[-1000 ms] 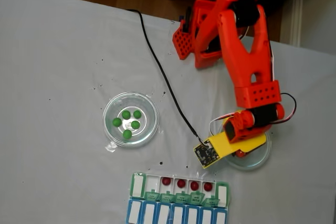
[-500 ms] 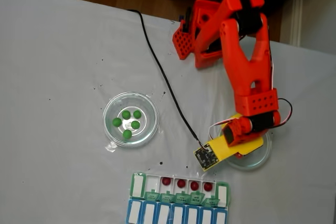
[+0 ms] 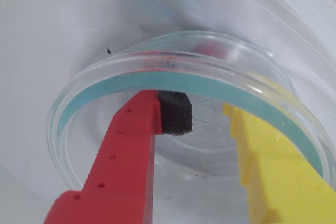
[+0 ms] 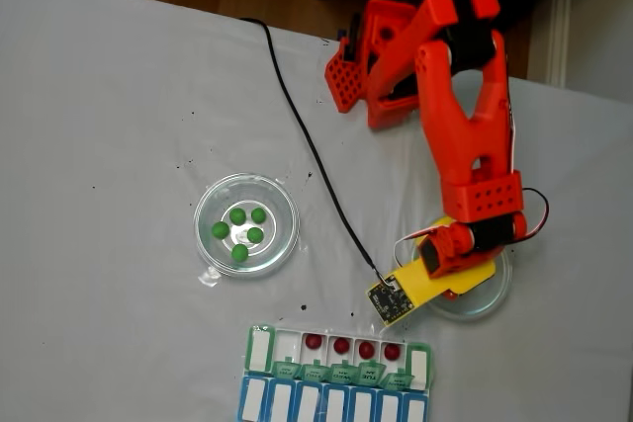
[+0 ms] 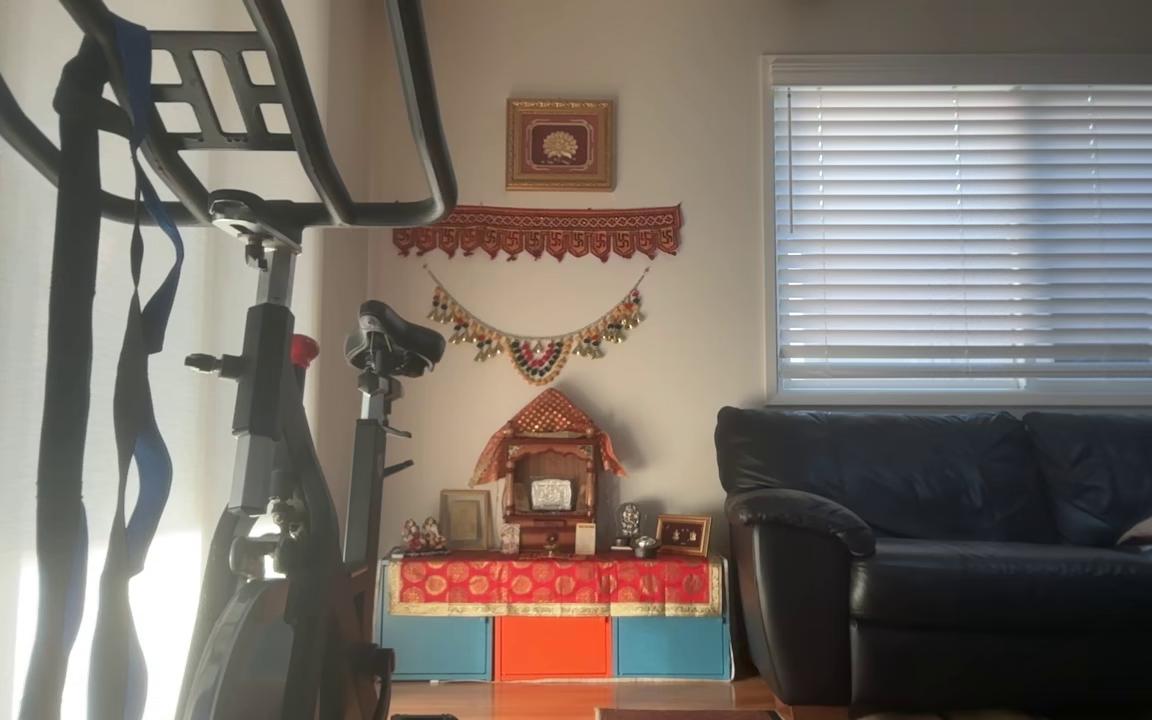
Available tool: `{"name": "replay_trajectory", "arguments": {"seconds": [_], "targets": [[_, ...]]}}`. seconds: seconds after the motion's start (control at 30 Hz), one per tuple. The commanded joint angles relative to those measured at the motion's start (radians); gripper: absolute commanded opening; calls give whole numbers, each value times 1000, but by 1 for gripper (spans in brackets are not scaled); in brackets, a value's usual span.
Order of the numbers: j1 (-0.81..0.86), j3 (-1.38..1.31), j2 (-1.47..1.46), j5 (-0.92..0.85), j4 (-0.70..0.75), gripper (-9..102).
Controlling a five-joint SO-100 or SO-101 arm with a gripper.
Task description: Sort medicines into box.
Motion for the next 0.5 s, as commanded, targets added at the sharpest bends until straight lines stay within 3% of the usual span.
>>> {"name": "replay_trajectory", "arguments": {"seconds": [0.0,0.47], "targets": [[0,-3,20,-12,-11,14],[18,-12,74,-43,20,16]]}}
